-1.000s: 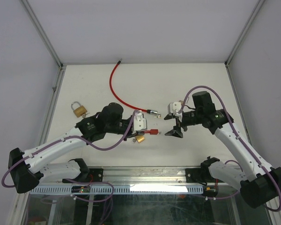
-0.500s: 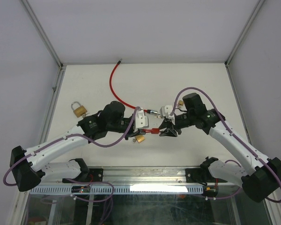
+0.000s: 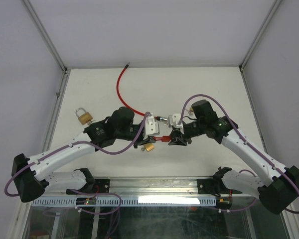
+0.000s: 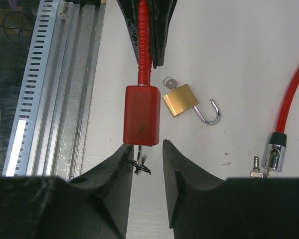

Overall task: Lock with the key
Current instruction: Remove the key from the lock.

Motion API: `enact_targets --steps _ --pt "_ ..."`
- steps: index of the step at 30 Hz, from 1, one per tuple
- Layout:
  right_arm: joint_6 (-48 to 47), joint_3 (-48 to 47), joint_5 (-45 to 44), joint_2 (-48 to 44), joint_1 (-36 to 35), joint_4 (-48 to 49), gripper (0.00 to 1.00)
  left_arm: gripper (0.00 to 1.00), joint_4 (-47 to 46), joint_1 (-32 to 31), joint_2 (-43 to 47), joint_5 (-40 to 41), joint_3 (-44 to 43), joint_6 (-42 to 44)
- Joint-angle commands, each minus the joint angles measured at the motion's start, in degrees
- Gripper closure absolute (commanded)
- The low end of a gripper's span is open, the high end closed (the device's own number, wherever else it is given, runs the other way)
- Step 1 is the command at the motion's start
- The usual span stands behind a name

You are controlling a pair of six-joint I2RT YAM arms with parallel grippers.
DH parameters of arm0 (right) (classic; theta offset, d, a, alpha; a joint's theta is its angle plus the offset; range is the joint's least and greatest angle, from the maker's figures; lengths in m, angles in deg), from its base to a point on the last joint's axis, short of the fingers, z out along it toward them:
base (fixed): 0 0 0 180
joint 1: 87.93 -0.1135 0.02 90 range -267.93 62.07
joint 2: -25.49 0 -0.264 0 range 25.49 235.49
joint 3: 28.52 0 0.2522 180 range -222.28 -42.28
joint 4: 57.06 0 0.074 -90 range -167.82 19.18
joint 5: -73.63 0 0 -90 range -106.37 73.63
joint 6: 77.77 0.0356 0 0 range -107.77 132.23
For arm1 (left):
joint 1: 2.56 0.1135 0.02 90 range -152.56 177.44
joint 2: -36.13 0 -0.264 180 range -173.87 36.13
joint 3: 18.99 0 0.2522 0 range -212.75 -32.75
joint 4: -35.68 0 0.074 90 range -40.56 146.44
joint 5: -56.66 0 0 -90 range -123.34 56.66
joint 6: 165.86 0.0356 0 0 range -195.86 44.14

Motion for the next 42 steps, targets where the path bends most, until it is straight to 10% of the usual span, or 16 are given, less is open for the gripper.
enact_targets --steps 1,9,18,30,37,42 --pt "1.08 -2.21 -1.31 -1.01 -0.87 2.25 0.69 1.0 -3.42 -0.1 -0.44 -1.86 -3.28 -1.02" --pt "0.45 -2.23 -3.51 -0.62 -1.82 1.6 1.0 1.0 -3.51 -0.1 -0.6 -2.12 -3.64 -1.5" --pt "0.19 -4.85 -7.15 -0.19 -2.63 -2.65 1.0 1.0 -2.31 -0.16 -0.75 0.62 -3.03 3.23" --pt "6.22 -11.87 7.99 12.44 1.74 -12.15 1.0 1.0 -7.09 -13.49 6.85 25.16 3.12 22.04" --pt "-4.34 -3.89 -7.63 -2.11 -1.84 -3.93 1.0 1.0 3.58 9.34 -1.05 -14.83 -3.52 -0.31" --pt "-6.14 -0.82 -17.24 -6.29 -4.69 -0.23 1.0 1.0 11.08 10.49 -12.92 -29.7 -10.51 -5.92"
